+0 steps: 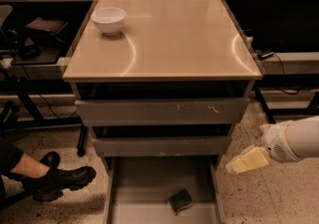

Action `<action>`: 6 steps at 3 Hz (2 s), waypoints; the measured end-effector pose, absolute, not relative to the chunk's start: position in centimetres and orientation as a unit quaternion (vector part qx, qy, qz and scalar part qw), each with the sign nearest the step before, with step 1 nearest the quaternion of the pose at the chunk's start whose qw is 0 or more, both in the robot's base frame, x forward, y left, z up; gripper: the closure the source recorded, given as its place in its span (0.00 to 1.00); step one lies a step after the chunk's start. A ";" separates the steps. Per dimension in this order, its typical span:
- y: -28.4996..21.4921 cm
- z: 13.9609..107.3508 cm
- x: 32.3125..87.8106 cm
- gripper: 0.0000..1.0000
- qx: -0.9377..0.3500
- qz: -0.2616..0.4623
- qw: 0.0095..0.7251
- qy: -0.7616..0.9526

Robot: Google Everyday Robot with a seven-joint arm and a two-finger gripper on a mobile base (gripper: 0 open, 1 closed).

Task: Pick sponge from bottom drawer and place on counter

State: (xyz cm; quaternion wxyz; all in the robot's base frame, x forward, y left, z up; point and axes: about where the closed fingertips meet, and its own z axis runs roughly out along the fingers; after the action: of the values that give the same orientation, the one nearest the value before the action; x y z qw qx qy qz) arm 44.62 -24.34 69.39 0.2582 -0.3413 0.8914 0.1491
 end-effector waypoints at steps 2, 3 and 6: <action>-22.3 67.5 45.3 0.00 -0.335 0.144 0.266 0.892; -18.2 62.8 45.2 0.00 -0.321 0.135 0.254 0.902; -17.3 56.3 43.7 0.00 -0.344 0.066 0.227 0.909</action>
Offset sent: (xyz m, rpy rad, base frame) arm 0.0247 0.0689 -0.0695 0.0005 -0.0542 -0.0661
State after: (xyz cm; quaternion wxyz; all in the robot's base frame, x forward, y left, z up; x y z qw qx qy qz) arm 43.68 -17.30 56.29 0.2272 -0.3441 0.9086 0.0664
